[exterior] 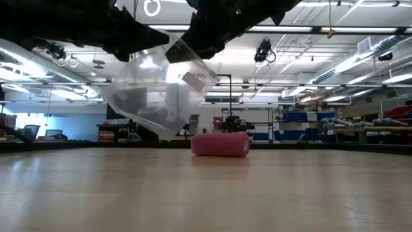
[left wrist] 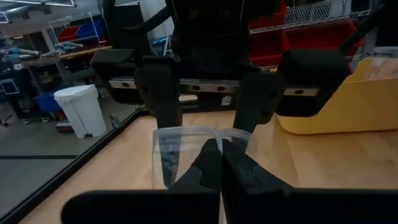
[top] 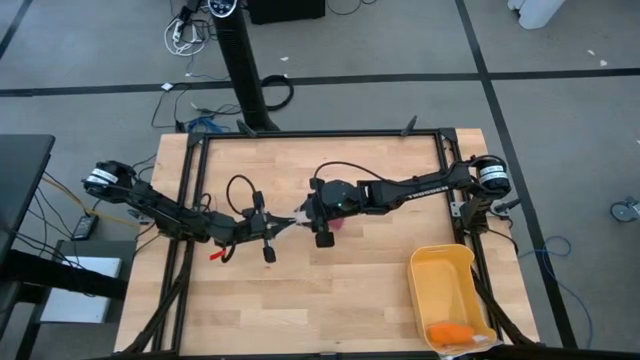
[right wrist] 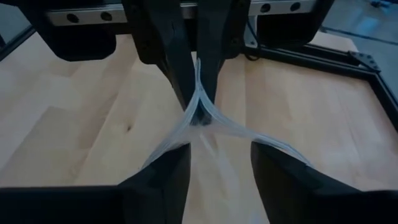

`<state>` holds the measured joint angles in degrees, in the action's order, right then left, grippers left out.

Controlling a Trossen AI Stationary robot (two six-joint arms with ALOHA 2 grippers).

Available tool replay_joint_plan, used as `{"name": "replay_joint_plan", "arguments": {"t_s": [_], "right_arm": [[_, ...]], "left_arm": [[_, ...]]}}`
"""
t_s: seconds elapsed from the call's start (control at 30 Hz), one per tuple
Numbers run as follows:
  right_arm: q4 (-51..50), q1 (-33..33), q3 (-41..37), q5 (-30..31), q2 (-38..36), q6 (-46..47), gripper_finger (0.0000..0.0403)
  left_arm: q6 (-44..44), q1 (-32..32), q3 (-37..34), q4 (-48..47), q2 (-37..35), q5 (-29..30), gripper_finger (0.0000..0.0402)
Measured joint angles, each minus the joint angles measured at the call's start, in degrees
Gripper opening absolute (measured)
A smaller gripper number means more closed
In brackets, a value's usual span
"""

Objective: Roll bandage
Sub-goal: Open the transparent zip bag

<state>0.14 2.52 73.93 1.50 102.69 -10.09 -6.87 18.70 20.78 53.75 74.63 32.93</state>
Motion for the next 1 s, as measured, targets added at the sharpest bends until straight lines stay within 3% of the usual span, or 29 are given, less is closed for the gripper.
{"name": "replay_joint_plan", "arguments": {"t_s": [0.6,1.0], "right_arm": [[-2.27,0.89,0.00,0.22,-0.34,1.32,0.0244],[-8.22,2.15,0.00,7.75,-6.10,0.60,0.0265]], "left_arm": [[2.60,-2.32,-0.59,-6.61,0.00,3.71,0.0000],[3.36,-3.10,-4.39,-4.21,0.00,6.58,0.0000]]}}
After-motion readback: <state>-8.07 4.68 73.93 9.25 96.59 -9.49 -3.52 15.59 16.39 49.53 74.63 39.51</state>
